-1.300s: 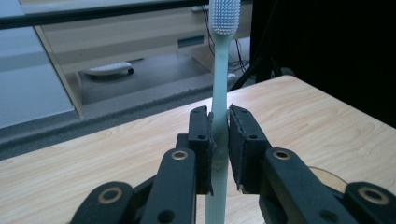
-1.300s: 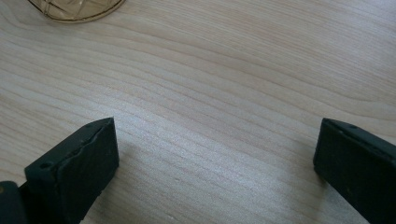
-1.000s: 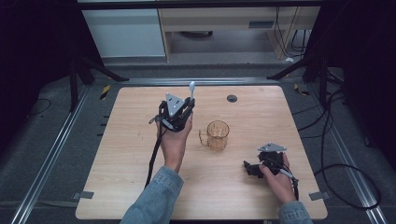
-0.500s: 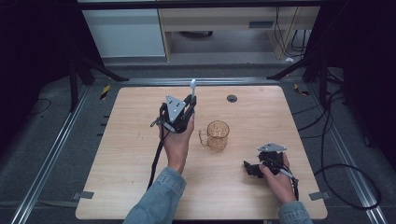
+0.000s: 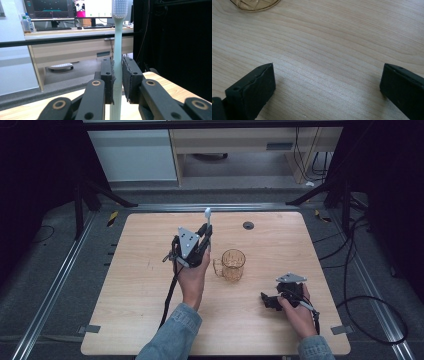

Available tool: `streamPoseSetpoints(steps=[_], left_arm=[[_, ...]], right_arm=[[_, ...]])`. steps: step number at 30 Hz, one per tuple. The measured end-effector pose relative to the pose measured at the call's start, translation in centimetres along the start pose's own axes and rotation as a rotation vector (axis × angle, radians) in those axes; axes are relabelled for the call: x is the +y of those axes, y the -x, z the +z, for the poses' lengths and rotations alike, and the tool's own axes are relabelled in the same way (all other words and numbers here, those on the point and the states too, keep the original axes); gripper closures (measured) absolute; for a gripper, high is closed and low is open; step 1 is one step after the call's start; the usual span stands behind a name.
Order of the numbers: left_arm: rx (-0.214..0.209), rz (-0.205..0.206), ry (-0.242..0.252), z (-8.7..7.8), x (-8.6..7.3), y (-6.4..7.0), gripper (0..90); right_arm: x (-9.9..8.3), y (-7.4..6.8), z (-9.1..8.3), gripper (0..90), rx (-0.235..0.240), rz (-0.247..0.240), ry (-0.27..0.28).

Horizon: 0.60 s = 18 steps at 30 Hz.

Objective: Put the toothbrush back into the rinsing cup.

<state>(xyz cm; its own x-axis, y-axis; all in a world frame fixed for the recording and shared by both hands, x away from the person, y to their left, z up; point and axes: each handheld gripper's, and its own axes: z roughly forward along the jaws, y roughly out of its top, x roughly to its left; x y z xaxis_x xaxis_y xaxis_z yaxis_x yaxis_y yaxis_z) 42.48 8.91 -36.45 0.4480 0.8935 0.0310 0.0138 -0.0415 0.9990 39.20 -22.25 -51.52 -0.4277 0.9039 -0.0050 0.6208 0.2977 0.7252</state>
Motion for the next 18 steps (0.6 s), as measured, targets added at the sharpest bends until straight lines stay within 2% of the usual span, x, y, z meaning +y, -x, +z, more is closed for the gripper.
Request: streamPoseSetpoints(steps=[9,18], left_arm=[[0.003,-0.036,0.023,0.2,-0.7,0.5,79.1],[-0.005,-0.030,0.036,0.1,-0.7,1.1,79.1]], right_arm=[[0.0,0.0,0.0,0.4,0.001,0.000,0.000],[0.0,0.0,0.0,0.4,0.000,0.001,0.000]])
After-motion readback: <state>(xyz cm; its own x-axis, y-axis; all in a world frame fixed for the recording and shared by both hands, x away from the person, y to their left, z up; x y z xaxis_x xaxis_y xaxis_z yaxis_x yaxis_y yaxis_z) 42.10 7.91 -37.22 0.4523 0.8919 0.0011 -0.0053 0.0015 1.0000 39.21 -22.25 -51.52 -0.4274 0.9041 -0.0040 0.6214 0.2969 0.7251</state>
